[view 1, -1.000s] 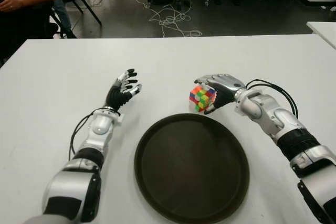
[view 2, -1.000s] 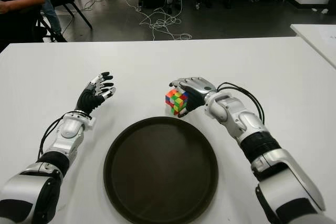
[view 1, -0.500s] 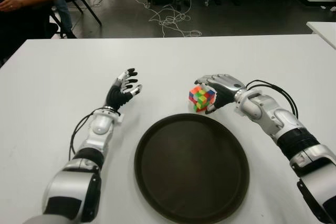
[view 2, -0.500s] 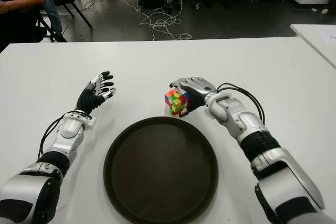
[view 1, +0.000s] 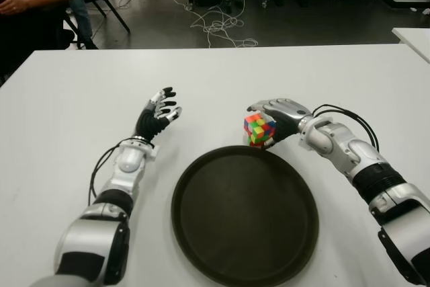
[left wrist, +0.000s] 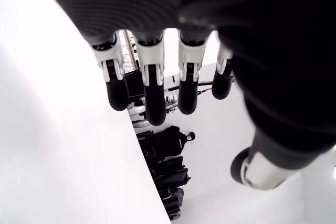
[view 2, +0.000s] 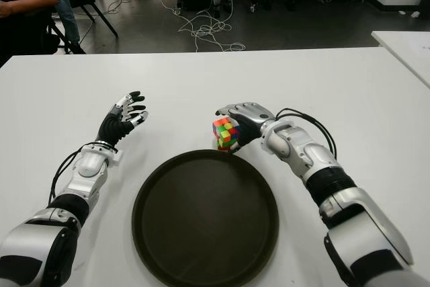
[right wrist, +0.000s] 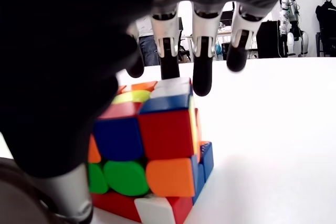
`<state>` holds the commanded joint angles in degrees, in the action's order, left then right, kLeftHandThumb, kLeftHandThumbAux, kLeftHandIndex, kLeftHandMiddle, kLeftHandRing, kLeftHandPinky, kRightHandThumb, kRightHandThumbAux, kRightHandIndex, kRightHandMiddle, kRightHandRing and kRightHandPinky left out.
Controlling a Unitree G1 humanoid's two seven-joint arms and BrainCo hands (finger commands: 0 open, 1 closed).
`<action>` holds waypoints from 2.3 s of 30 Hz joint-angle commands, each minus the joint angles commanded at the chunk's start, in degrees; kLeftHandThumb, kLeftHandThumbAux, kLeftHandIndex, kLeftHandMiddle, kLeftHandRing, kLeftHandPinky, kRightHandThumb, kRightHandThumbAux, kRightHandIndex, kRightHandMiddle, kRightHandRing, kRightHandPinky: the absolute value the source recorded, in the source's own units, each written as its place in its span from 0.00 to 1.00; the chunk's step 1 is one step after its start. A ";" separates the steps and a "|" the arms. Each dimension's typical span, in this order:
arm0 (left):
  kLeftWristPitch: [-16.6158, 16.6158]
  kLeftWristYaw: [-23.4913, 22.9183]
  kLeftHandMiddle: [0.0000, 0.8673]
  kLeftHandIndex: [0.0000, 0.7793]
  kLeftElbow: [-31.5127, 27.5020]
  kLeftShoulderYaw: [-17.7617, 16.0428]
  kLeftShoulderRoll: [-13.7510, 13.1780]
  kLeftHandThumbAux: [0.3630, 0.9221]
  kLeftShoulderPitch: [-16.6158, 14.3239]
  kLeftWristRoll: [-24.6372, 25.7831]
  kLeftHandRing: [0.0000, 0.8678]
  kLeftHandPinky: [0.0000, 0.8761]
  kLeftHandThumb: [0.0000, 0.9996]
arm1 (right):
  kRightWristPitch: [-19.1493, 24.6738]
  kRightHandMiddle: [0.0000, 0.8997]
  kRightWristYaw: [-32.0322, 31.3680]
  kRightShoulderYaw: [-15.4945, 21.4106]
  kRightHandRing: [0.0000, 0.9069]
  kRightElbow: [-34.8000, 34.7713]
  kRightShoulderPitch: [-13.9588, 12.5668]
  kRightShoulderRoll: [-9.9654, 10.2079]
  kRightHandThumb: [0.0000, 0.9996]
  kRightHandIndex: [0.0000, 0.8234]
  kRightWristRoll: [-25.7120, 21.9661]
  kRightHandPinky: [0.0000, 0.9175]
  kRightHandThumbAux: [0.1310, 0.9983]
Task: Pick up the Rubik's Cube and put it in the plate
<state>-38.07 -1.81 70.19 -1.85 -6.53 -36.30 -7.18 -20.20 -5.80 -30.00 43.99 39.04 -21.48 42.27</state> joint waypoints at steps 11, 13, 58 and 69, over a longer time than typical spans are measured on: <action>-0.02 -0.32 0.20 0.16 -0.06 -0.20 0.19 0.58 0.03 0.33 0.21 0.19 0.06 | -0.77 0.23 0.34 -0.74 0.22 0.95 0.16 0.18 0.00 0.23 0.18 0.17 0.77; -0.07 -0.24 0.20 0.15 -0.08 -0.13 0.17 0.58 0.04 0.22 0.20 0.18 0.06 | -1.09 0.24 0.60 -0.87 0.22 1.51 0.32 0.26 0.00 0.23 0.25 0.17 0.77; -0.04 1.14 0.20 0.16 0.33 0.18 0.35 0.51 0.01 -0.06 0.21 0.20 0.07 | -4.29 0.21 3.54 -2.90 0.20 10.77 3.05 2.42 0.00 0.21 0.12 0.12 0.76; -0.35 0.49 0.20 0.15 0.24 -0.03 0.34 0.52 0.06 0.29 0.21 0.21 0.08 | -4.20 0.21 3.68 -3.18 0.19 11.85 3.46 2.82 0.00 0.22 0.25 0.11 0.78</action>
<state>-38.42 -1.31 70.43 -1.88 -6.20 -36.24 -6.89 -24.40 -2.13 -33.18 55.84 42.50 -18.66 42.53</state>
